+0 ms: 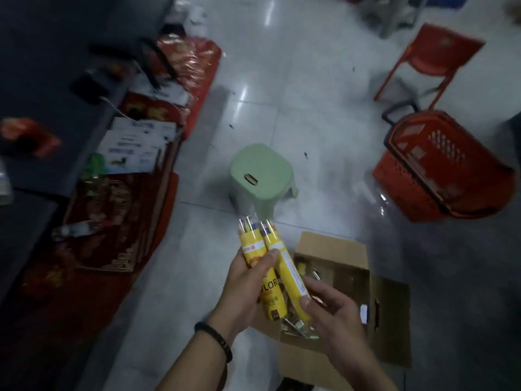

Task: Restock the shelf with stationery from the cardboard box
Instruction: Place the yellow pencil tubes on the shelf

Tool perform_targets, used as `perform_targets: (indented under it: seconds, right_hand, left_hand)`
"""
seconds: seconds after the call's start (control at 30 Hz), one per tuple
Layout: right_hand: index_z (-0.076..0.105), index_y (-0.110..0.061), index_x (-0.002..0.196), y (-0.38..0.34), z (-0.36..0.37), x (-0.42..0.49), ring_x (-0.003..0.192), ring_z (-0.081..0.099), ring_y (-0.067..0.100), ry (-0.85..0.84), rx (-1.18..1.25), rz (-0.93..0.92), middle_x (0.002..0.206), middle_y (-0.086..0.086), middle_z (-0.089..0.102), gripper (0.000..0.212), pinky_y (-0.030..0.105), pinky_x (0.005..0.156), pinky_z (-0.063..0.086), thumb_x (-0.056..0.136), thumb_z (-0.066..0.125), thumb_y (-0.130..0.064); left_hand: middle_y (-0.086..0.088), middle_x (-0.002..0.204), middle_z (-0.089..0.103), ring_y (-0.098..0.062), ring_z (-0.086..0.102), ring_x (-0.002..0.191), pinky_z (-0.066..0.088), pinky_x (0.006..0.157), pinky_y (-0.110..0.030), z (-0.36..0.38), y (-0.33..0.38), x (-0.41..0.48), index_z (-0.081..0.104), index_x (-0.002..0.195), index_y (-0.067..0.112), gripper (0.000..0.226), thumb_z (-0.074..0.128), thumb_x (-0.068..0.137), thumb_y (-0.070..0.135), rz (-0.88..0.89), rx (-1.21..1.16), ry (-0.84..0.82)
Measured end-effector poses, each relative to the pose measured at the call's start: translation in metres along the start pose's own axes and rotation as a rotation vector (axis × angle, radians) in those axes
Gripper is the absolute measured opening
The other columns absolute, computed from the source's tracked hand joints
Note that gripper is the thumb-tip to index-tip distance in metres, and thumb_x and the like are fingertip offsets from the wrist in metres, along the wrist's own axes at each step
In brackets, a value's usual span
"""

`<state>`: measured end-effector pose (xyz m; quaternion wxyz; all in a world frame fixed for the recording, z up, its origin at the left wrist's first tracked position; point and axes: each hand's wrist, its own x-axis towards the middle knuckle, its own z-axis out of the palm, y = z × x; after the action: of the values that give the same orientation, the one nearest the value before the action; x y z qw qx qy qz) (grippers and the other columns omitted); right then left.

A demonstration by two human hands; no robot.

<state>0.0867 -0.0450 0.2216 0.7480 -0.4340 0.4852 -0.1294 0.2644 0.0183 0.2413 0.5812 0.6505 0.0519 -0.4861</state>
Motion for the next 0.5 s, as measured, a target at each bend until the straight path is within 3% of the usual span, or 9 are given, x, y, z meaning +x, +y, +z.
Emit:
perform_targets:
  seconds: [0.1, 0.17, 0.3, 0.43, 0.5]
  right_hand:
    - [0.082, -0.019, 0.097, -0.081, 0.047, -0.05, 0.076, 0.071, 0.017, -0.223, -0.122, -0.092, 0.1, 0.018, 0.08, 0.033, 0.025, 0.06, 0.055, 0.084, 0.078, 0.011]
    - [0.072, -0.01, 0.09, -0.123, 0.084, -0.076, 0.075, 0.068, 0.022, -0.337, -0.209, -0.148, 0.095, 0.018, 0.077, 0.021, 0.03, 0.062, 0.055, 0.083, 0.084, 0.006]
    - [0.062, 0.002, 0.095, -0.194, 0.17, -0.123, 0.07, 0.066, 0.027, -0.466, -0.389, -0.283, 0.085, 0.011, 0.071, 0.026, 0.043, 0.065, 0.057, 0.086, 0.085, -0.001]
    - [0.074, -0.024, 0.109, -0.239, 0.276, -0.181, 0.089, 0.076, 0.025, -0.601, -0.497, -0.419, 0.099, 0.002, 0.077, 0.027, 0.046, 0.083, 0.063, 0.088, 0.085, -0.01]
    - [0.075, -0.027, 0.117, -0.25, 0.334, -0.215, 0.097, 0.077, 0.022, -0.696, -0.541, -0.468, 0.104, 0.0, 0.08, 0.032, 0.04, 0.086, 0.064, 0.092, 0.082, -0.01]
  left_hand:
    - [-0.021, 0.108, 0.076, -0.037, 0.075, 0.098, 0.061, 0.09, -0.058, -0.025, 0.078, -0.075, 0.067, 0.118, 0.011, 0.027, 0.078, 0.094, 0.012, 0.133, -0.015, 0.042]
    - [-0.014, 0.098, 0.076, -0.032, 0.074, 0.093, 0.061, 0.087, -0.053, -0.049, 0.12, -0.121, 0.068, 0.114, 0.013, 0.024, 0.079, 0.093, 0.009, 0.218, -0.004, 0.07]
    - [-0.009, 0.097, 0.078, -0.024, 0.073, 0.091, 0.06, 0.086, -0.045, -0.102, 0.189, -0.21, 0.075, 0.106, 0.021, 0.02, 0.081, 0.091, 0.01, 0.356, -0.025, 0.104]
    - [-0.011, 0.116, 0.078, -0.034, 0.074, 0.11, 0.059, 0.1, -0.054, -0.18, 0.243, -0.285, 0.068, 0.126, 0.018, 0.028, 0.073, 0.098, 0.014, 0.478, -0.079, 0.175]
    - [-0.01, 0.119, 0.078, -0.032, 0.074, 0.113, 0.059, 0.1, -0.053, -0.227, 0.265, -0.323, 0.068, 0.129, 0.019, 0.028, 0.068, 0.102, 0.017, 0.53, -0.129, 0.202]
